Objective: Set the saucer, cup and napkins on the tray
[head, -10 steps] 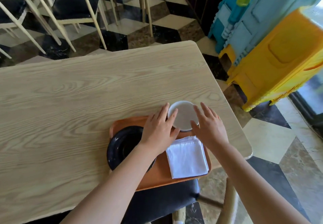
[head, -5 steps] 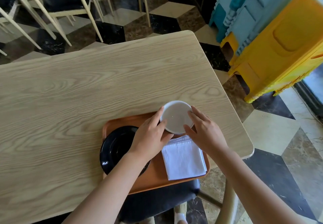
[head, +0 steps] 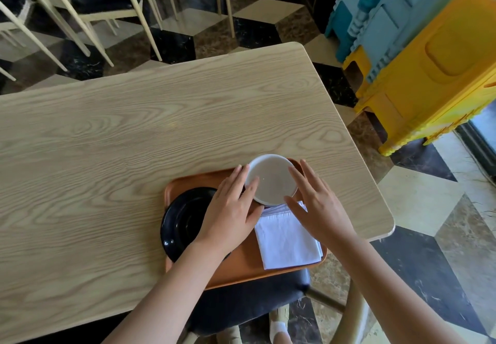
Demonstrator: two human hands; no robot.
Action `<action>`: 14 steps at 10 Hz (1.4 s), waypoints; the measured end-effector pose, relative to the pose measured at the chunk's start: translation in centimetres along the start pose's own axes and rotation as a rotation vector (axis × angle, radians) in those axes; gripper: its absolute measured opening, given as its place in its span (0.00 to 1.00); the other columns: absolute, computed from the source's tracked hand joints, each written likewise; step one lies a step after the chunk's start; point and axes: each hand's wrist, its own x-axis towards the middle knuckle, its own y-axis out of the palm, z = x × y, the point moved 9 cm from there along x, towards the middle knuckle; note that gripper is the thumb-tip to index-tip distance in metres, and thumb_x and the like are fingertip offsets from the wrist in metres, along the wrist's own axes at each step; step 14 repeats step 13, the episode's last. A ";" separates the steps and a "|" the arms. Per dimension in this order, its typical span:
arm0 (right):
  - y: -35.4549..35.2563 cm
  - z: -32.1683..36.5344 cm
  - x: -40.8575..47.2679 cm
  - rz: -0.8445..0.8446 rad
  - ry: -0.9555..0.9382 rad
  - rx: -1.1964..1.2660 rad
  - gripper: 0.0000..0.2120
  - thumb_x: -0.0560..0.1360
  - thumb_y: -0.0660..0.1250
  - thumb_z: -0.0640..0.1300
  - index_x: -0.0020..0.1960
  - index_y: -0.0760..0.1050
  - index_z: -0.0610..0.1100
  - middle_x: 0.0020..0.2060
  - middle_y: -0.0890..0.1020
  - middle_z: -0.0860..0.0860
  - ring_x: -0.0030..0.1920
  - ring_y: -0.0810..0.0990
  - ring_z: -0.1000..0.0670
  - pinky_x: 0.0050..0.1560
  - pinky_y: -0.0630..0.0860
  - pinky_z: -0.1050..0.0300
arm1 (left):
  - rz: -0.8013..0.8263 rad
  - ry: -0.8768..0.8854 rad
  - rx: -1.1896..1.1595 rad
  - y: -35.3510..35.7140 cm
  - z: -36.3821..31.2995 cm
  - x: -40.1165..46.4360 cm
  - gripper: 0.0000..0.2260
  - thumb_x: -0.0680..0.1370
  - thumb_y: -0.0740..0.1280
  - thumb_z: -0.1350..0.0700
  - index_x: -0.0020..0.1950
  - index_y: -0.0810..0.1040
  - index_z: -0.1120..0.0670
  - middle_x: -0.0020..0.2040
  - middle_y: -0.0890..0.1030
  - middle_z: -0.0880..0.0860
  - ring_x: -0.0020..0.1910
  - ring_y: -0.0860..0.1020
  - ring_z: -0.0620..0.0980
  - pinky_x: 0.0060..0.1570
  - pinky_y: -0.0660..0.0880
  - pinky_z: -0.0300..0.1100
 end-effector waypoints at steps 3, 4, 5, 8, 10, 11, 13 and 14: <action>3.1 -0.7 -8.7 0.105 -0.142 -0.160 0.23 0.76 0.54 0.47 0.70 0.63 0.43 0.71 0.65 0.44 0.73 0.56 0.49 0.71 0.56 0.52 | 0.017 0.097 -0.096 3.8 -7.2 -6.6 0.21 0.77 0.57 0.53 0.70 0.67 0.57 0.70 0.69 0.59 0.70 0.66 0.54 0.65 0.68 0.48; 5.0 -1.5 -9.6 0.198 -0.118 -0.221 0.24 0.75 0.53 0.47 0.70 0.61 0.45 0.72 0.63 0.45 0.74 0.51 0.51 0.72 0.49 0.54 | 0.151 -0.015 -0.026 6.6 -6.7 -7.0 0.23 0.77 0.52 0.50 0.71 0.66 0.55 0.72 0.66 0.59 0.71 0.64 0.56 0.66 0.67 0.49; 5.4 -1.6 -9.5 0.211 -0.094 -0.243 0.23 0.76 0.52 0.47 0.70 0.63 0.45 0.72 0.63 0.45 0.74 0.52 0.50 0.72 0.50 0.54 | 0.196 -0.041 -0.004 7.8 -6.0 -7.0 0.22 0.78 0.55 0.52 0.71 0.65 0.54 0.73 0.65 0.59 0.72 0.63 0.55 0.67 0.65 0.48; 6.3 -0.3 -9.6 0.179 -0.109 -0.251 0.24 0.74 0.53 0.46 0.70 0.61 0.45 0.72 0.63 0.44 0.74 0.51 0.50 0.70 0.51 0.52 | 0.225 -0.036 0.021 6.9 -5.0 -7.8 0.25 0.74 0.67 0.52 0.70 0.67 0.54 0.72 0.66 0.58 0.71 0.65 0.55 0.66 0.61 0.47; 6.2 0.0 -9.7 0.158 -0.127 -0.268 0.22 0.78 0.49 0.48 0.70 0.62 0.44 0.72 0.63 0.45 0.74 0.52 0.49 0.71 0.50 0.52 | 0.245 -0.040 0.043 7.0 -4.7 -8.0 0.25 0.75 0.66 0.51 0.71 0.65 0.54 0.72 0.66 0.59 0.71 0.64 0.55 0.66 0.61 0.47; 5.8 0.3 -9.7 0.141 -0.126 -0.269 0.23 0.75 0.52 0.48 0.69 0.65 0.44 0.71 0.65 0.44 0.73 0.58 0.48 0.71 0.53 0.51 | 0.233 -0.021 0.034 7.0 -4.9 -8.0 0.25 0.76 0.65 0.52 0.72 0.64 0.54 0.73 0.65 0.59 0.71 0.63 0.56 0.66 0.62 0.47; 4.1 1.2 -8.4 0.171 -0.124 -0.342 0.20 0.71 0.63 0.52 0.60 0.76 0.46 0.61 0.78 0.46 0.63 0.75 0.48 0.63 0.71 0.50 | 0.309 -0.031 0.035 6.0 -5.2 -7.3 0.26 0.75 0.66 0.50 0.71 0.65 0.54 0.73 0.64 0.60 0.71 0.64 0.57 0.64 0.68 0.48; 4.1 1.2 -8.4 0.171 -0.124 -0.342 0.20 0.71 0.63 0.52 0.60 0.76 0.46 0.61 0.78 0.46 0.63 0.75 0.48 0.63 0.71 0.50 | 0.309 -0.031 0.035 6.0 -5.2 -7.3 0.26 0.75 0.66 0.50 0.71 0.65 0.54 0.73 0.64 0.60 0.71 0.64 0.57 0.64 0.68 0.48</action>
